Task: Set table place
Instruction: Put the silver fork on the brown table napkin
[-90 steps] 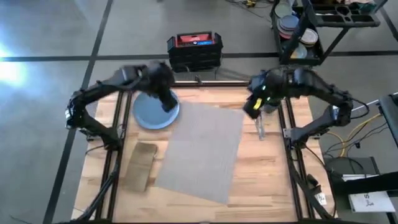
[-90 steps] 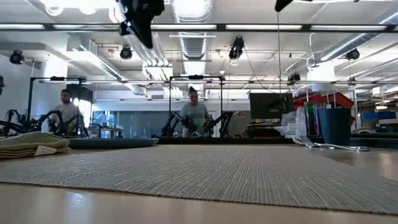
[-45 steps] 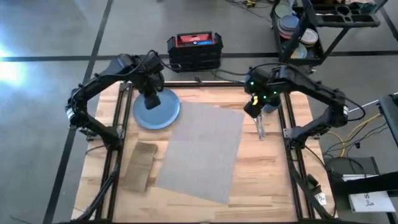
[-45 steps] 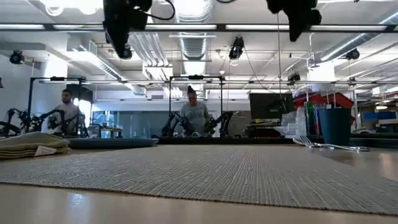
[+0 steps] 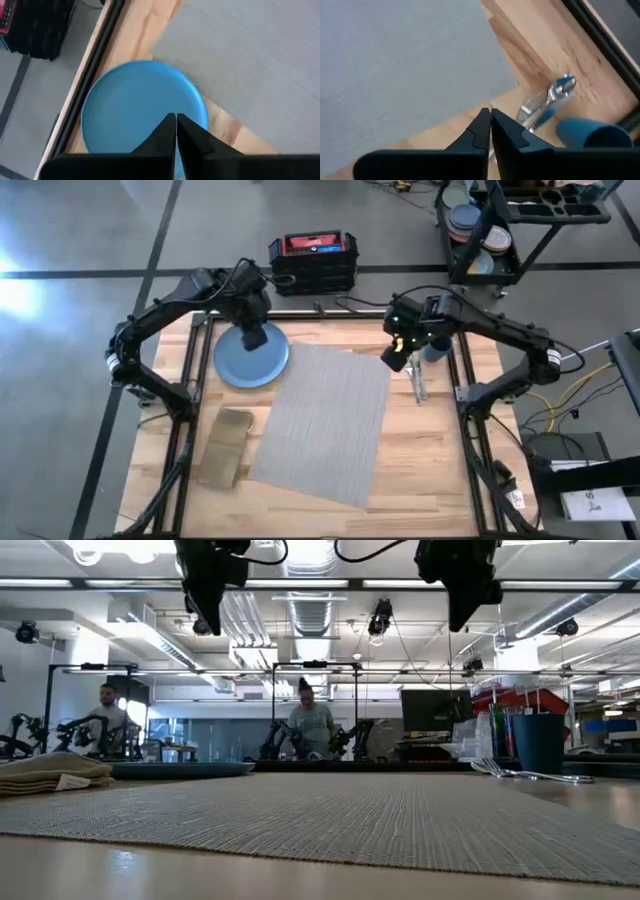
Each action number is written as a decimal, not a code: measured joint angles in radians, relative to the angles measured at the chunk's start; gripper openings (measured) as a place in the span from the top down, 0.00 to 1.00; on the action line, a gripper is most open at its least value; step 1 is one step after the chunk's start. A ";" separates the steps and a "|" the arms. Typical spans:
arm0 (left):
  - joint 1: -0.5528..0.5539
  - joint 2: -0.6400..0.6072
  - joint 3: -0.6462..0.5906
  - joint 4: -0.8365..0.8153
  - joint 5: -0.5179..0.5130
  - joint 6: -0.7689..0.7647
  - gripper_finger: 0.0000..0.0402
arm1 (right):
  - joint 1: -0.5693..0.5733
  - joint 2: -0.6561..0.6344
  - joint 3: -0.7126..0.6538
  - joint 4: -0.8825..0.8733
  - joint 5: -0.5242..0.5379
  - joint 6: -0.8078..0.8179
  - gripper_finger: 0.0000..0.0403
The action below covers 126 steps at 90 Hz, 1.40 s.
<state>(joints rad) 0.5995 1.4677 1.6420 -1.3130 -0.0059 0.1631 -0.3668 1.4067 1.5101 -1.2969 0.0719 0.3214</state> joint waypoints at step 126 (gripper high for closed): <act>-0.147 -0.032 -0.678 0.820 0.234 -0.322 1.00 | -0.102 -0.145 -0.900 0.632 0.127 0.622 0.83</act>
<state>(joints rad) 0.4522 1.4357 0.9642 -0.4927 0.2283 -0.1585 -0.4689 1.2617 0.6102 -0.6644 0.1984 0.9432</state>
